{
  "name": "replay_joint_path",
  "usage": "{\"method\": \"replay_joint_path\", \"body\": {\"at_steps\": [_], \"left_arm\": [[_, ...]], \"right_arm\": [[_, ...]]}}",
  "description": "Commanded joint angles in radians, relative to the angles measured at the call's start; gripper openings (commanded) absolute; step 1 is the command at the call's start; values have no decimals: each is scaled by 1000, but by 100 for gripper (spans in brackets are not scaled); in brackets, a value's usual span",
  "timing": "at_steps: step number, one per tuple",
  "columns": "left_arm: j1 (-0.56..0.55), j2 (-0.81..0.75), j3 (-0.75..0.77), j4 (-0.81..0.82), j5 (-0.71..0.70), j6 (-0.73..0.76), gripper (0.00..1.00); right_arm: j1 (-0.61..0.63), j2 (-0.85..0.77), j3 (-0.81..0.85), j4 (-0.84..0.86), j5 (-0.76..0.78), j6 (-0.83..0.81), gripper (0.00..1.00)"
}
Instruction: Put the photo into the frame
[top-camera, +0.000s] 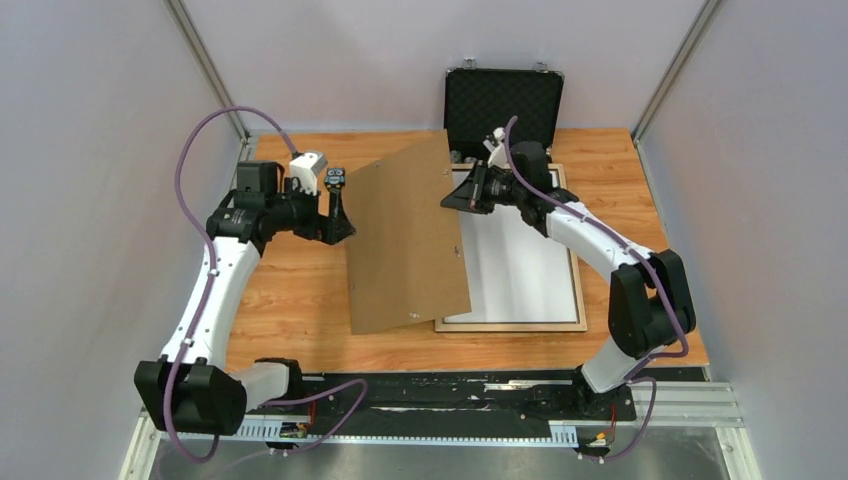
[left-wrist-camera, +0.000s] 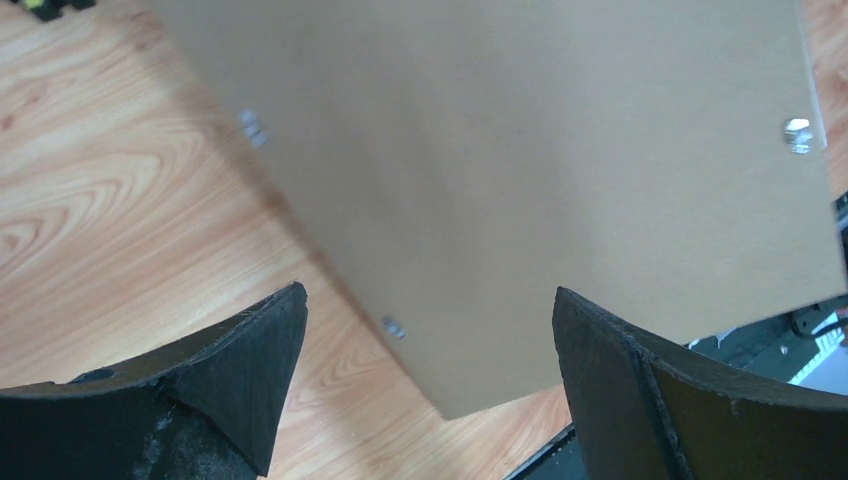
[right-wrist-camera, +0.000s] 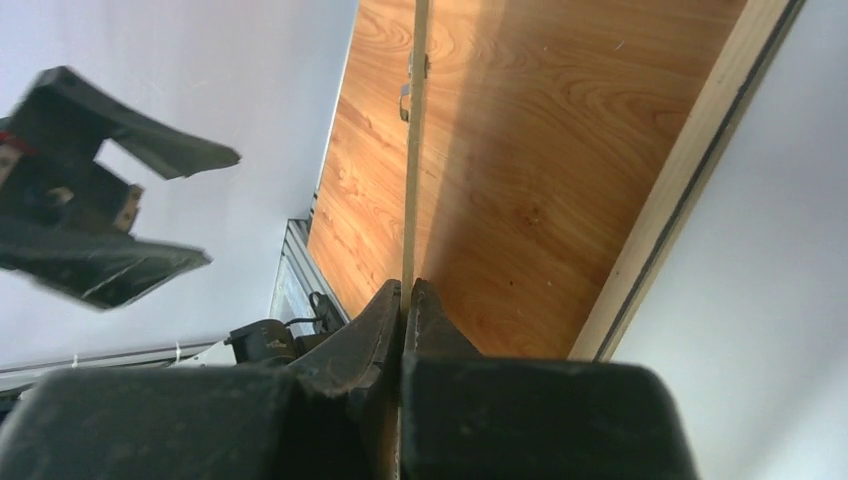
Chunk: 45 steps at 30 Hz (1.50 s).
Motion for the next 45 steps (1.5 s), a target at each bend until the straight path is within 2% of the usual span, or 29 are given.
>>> {"method": "replay_joint_path", "body": {"at_steps": [1,7,12,27,38,45], "left_arm": [[94,0,-54,117,146,30,100],[148,14,-129,205,189,0,100],[191,78,-132,240,260,-16,100],[196,270,-97,467,410,-129,100],[195,297,-135,730,592,-314,100],[174,314,-134,836,697,-437,100]], "right_arm": [[-41,-125,-28,174,-36,22,0],[-102,-167,-70,271,-100,116,0],[-137,-191,-87,322,-131,174,0],[-182,-227,-61,441,-227,308,0],[-213,-255,-103,530,-251,351,0],[-222,-255,-118,582,-258,378,0]]}}
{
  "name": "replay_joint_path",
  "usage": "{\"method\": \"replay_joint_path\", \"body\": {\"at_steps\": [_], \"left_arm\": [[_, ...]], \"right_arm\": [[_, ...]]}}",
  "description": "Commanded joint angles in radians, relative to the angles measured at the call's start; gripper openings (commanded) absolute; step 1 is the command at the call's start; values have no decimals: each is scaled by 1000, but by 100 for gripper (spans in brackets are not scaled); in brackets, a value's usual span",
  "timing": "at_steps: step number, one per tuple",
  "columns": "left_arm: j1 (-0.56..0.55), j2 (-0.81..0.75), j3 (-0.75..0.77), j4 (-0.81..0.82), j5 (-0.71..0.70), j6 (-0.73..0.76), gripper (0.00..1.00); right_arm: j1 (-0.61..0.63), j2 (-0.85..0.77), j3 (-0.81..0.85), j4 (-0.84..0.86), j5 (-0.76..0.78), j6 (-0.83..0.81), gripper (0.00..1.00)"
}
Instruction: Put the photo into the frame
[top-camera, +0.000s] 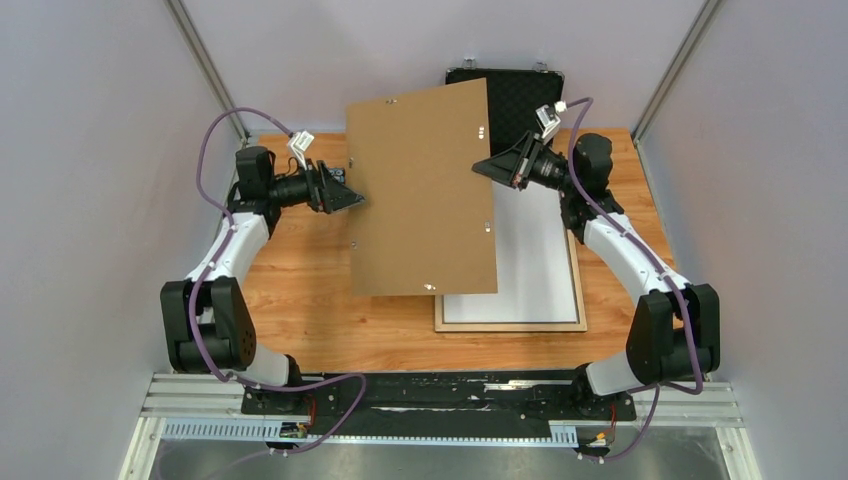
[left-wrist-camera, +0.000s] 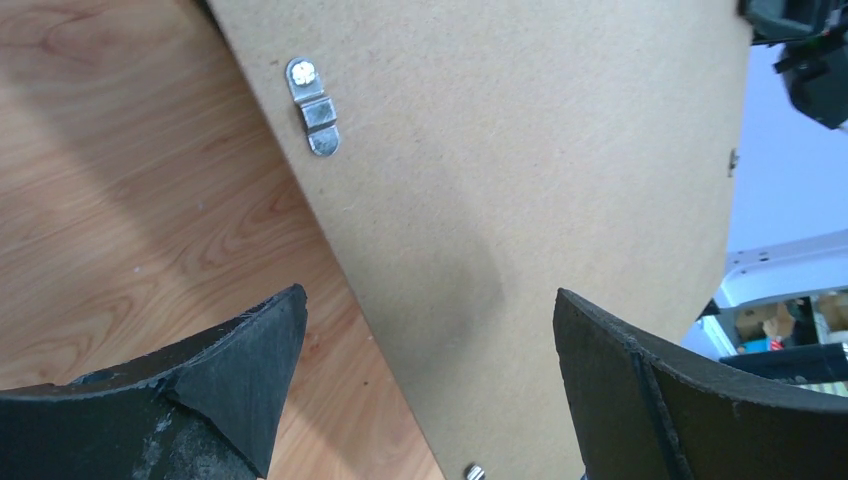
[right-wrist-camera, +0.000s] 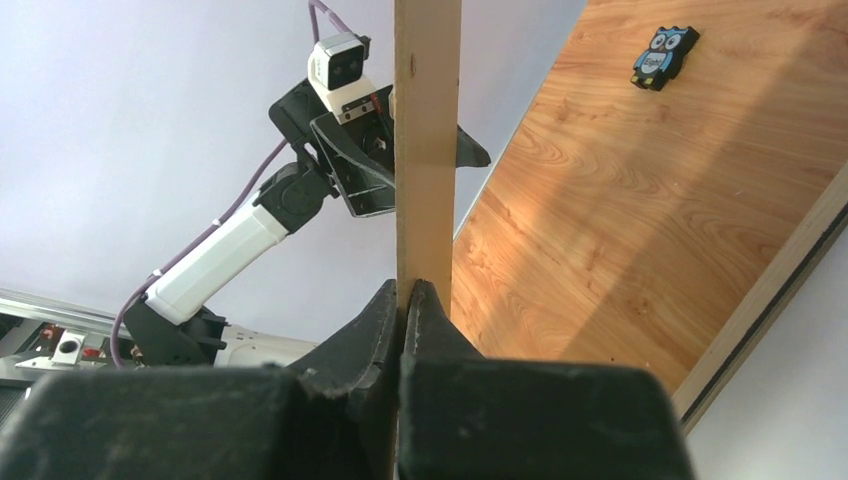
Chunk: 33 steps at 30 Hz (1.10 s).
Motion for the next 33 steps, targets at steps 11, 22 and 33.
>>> {"method": "replay_joint_path", "body": {"at_steps": [11,22,33], "left_arm": [[-62,26,-36,289,170,-308,89],[-61,-12,-57,363,220,-424,60],[-61,-26,-80,529,237,-616,49]], "right_arm": [[-35,-72,-33,178,-6,72,0],[-55,-76,-89,199,43,26,0],[-55,-68,-163,271,93,15,0]]}}
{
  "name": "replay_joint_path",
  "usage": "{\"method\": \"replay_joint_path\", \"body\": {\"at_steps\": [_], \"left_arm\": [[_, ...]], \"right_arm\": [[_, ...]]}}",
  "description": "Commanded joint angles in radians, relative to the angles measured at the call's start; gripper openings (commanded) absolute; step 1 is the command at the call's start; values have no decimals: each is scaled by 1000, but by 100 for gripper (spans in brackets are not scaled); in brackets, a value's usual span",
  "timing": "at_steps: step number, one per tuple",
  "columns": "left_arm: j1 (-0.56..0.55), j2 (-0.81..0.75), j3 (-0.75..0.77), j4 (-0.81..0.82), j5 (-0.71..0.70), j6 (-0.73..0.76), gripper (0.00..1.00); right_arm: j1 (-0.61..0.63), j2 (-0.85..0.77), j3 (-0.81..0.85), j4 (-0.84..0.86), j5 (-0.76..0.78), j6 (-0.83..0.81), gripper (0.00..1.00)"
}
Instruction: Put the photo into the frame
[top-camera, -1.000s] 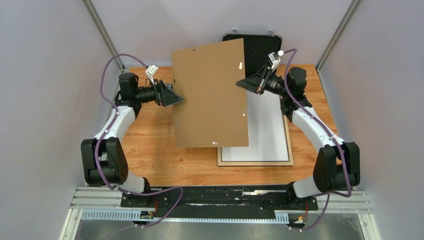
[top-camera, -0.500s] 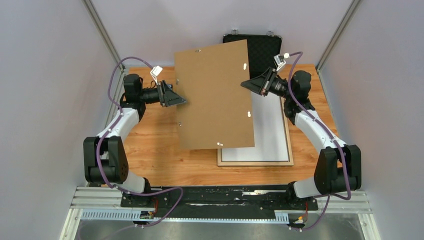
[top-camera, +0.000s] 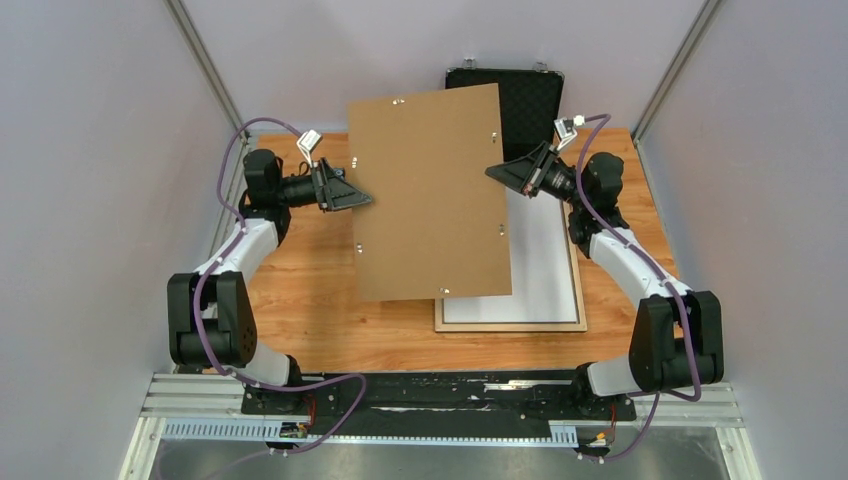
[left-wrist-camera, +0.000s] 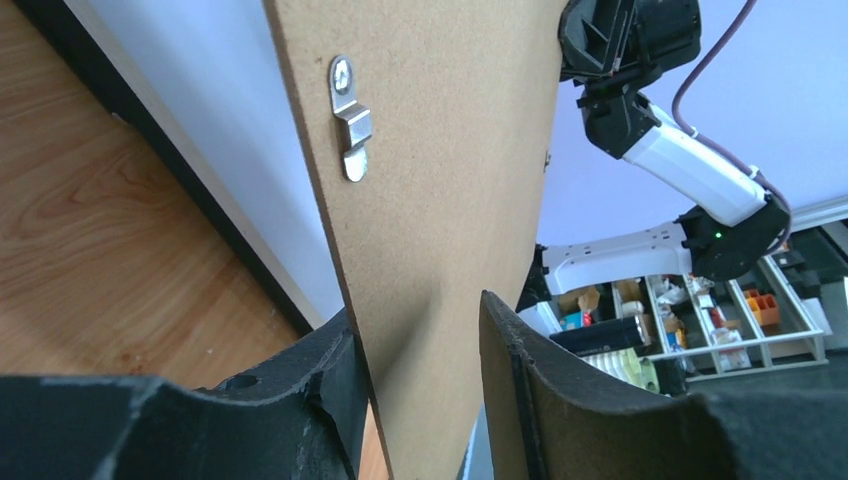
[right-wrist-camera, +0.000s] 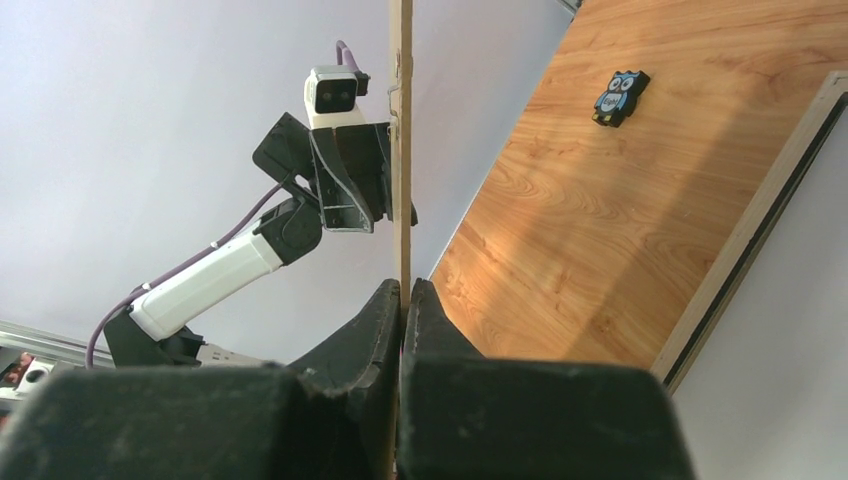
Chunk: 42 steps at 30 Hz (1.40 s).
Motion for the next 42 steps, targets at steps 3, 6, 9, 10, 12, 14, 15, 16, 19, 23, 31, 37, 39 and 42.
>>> {"method": "replay_joint_path", "body": {"at_steps": [3,6,9,10,12,14,15,16,19,23,31,37,39,42], "left_arm": [[-5,-52,-2,175,60,-142,46],[-28,-58,-9,193,63,-164,43],[-40,-60,-6,195,71,-180,41],[-43,-58,-6,196,74,-184,40],[-47,-59,-5,206,77,-197,39],[-50,-63,-5,209,79,-207,37],[-51,-66,-6,211,78,-210,36],[-54,-70,-6,210,78,-212,35],[-61,-81,-6,213,76,-218,32],[-70,-86,-1,231,78,-245,27],[-72,-101,1,243,83,-263,9],[-71,-129,17,105,82,-152,0],[-71,-141,22,65,77,-124,0],[-71,-155,36,16,66,-105,0]], "right_arm": [[-1,-26,-29,100,68,-27,0],[1,-23,-45,111,80,-37,0],[2,-13,-53,116,90,-47,0],[5,-10,-55,116,92,-49,0],[9,-4,-56,116,95,-57,0],[11,-3,-56,116,98,-61,0],[13,-1,-56,116,98,-61,0],[16,1,-57,116,100,-61,0],[19,5,-57,114,101,-64,0],[22,9,-56,114,103,-66,0],[16,1,-52,98,106,-83,0],[5,-13,-59,82,116,-103,0],[4,-17,-59,74,120,-113,2],[3,-23,-54,53,123,-131,22]]}}
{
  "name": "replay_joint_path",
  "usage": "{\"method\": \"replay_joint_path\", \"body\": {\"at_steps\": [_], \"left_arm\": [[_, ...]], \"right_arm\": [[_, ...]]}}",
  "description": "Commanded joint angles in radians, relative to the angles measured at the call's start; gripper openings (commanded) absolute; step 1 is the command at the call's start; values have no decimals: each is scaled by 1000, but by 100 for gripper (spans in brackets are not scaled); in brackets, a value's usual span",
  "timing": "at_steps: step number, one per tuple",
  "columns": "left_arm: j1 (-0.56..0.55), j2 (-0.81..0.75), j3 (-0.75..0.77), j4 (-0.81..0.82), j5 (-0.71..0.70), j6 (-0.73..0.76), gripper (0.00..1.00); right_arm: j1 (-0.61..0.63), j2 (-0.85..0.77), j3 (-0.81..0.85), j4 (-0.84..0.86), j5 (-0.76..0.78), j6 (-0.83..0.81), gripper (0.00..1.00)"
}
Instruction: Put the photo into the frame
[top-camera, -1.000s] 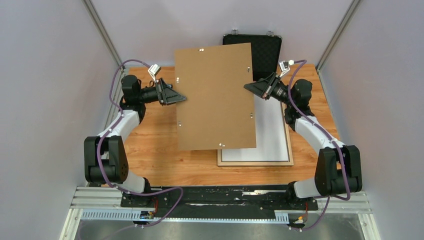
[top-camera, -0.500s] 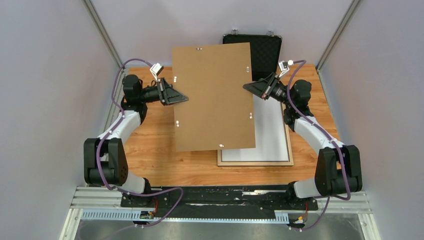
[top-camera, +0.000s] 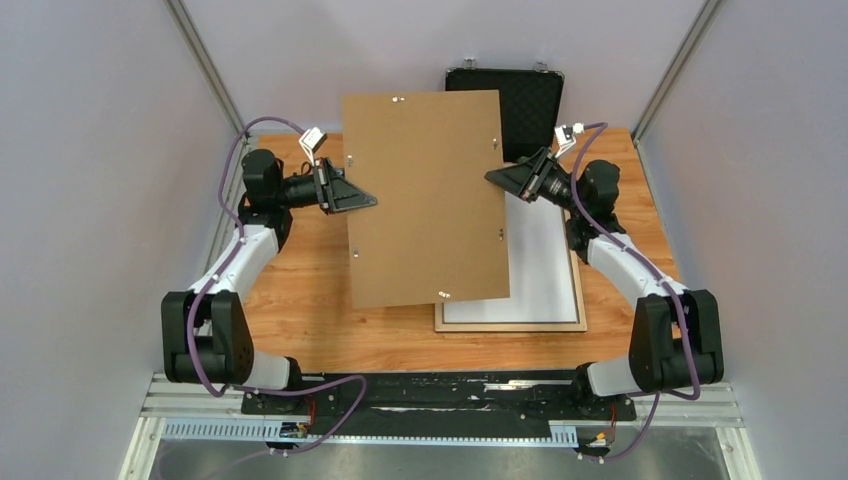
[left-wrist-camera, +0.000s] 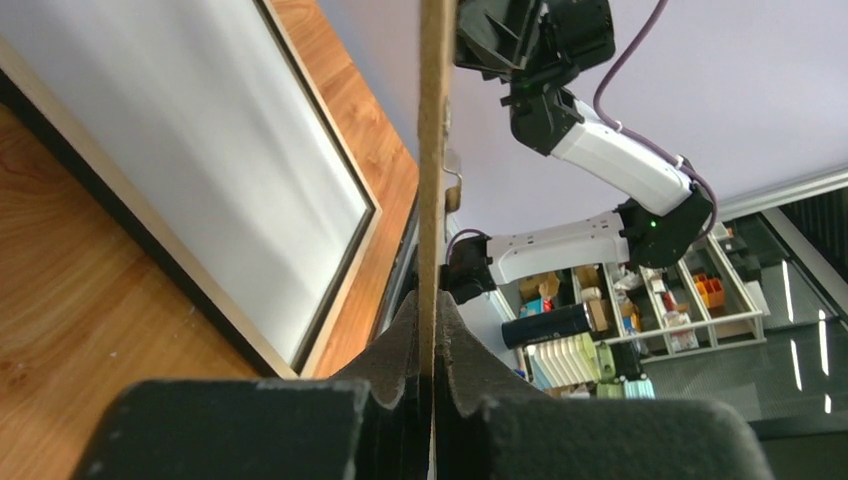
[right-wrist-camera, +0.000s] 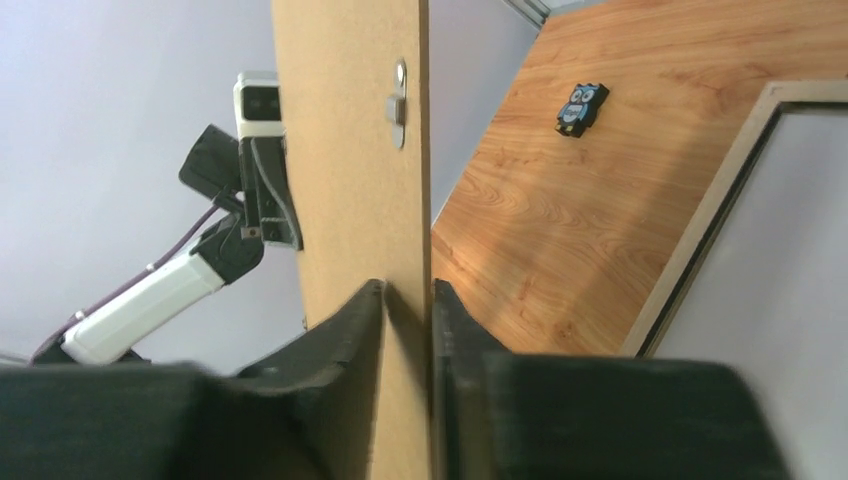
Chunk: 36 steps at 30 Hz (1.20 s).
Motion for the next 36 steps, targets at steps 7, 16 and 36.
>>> {"method": "replay_joint_path", "body": {"at_steps": [7,16,36], "left_arm": [[-34,-102,76,-108,34,77,0],[-34,-109,70,-114,-12,25,0],[-164,64,89,30,-205,-93,0]], "right_arm": [[-29,-51,22,-95,110,-154,65],[-177,-158,53,-331,157,-405,79],[-438,-166,-11,-739,361,-987,62]]}}
